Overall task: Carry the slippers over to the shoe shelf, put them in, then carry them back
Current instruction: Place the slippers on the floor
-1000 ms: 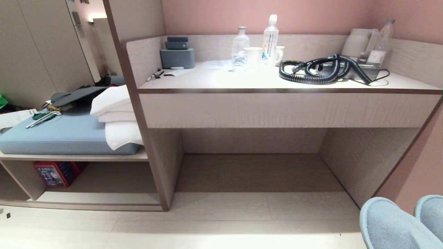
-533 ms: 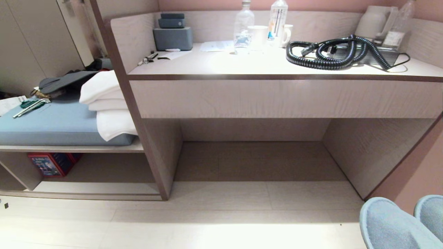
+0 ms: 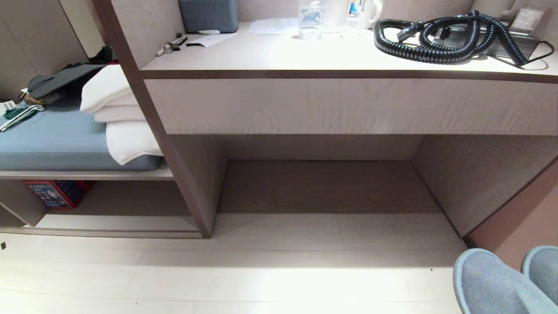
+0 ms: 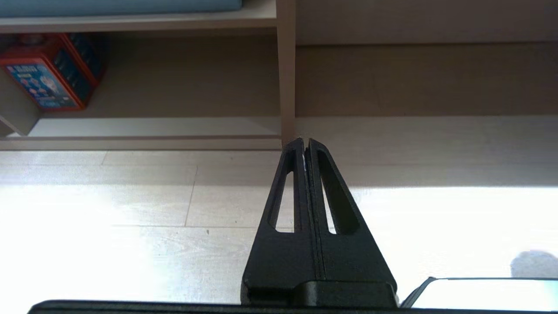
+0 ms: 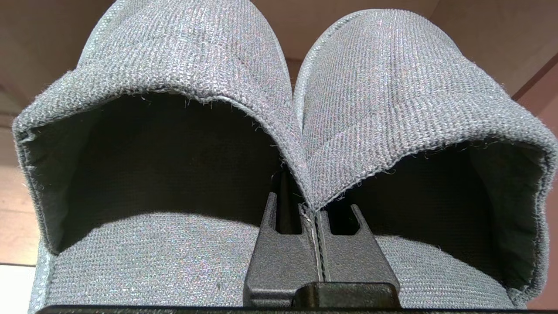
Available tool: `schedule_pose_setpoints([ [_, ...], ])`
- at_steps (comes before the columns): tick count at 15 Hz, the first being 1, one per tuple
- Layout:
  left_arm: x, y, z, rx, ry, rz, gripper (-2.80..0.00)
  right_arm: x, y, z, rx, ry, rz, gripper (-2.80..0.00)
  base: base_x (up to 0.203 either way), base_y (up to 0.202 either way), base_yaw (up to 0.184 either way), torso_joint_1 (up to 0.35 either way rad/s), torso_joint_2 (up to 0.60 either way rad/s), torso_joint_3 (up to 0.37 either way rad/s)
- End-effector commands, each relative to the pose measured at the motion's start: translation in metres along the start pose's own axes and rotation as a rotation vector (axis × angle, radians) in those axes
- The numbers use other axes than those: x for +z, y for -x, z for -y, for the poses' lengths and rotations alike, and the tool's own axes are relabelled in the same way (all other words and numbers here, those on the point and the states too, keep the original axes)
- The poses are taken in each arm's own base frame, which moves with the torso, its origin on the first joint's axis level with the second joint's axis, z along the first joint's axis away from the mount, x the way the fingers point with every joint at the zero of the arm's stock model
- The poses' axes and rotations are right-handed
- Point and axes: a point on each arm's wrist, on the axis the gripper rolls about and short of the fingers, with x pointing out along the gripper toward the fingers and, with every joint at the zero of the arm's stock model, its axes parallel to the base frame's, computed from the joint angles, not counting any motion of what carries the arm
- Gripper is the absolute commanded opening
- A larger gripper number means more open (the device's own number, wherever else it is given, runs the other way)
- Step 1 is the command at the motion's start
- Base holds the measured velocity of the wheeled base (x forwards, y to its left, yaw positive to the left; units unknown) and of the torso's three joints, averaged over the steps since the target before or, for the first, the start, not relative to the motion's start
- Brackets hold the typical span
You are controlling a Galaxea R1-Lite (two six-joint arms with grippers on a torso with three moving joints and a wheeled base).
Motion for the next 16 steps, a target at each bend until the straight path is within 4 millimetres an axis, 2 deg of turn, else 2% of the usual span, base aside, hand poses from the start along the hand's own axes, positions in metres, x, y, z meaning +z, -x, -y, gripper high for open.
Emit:
schedule_pose_setpoints([
  [1,0.0000,0.0000,0.0000,0.000,0.000,0.000,-2.80,0.0000,-0.0001,0.0000,0.001,0.000,-0.001,-2.80,0.000,0.000,0.000,0.002,0.01,-0.202],
  [16,0.0000,0.0000,0.0000,0.000,0.002,0.000,-2.80,-0.0001,-0.0001,0.0000,0.002,-0.007,-0.003,-2.80,0.000,0.000,0.000,0.003,0.00,-0.196],
])
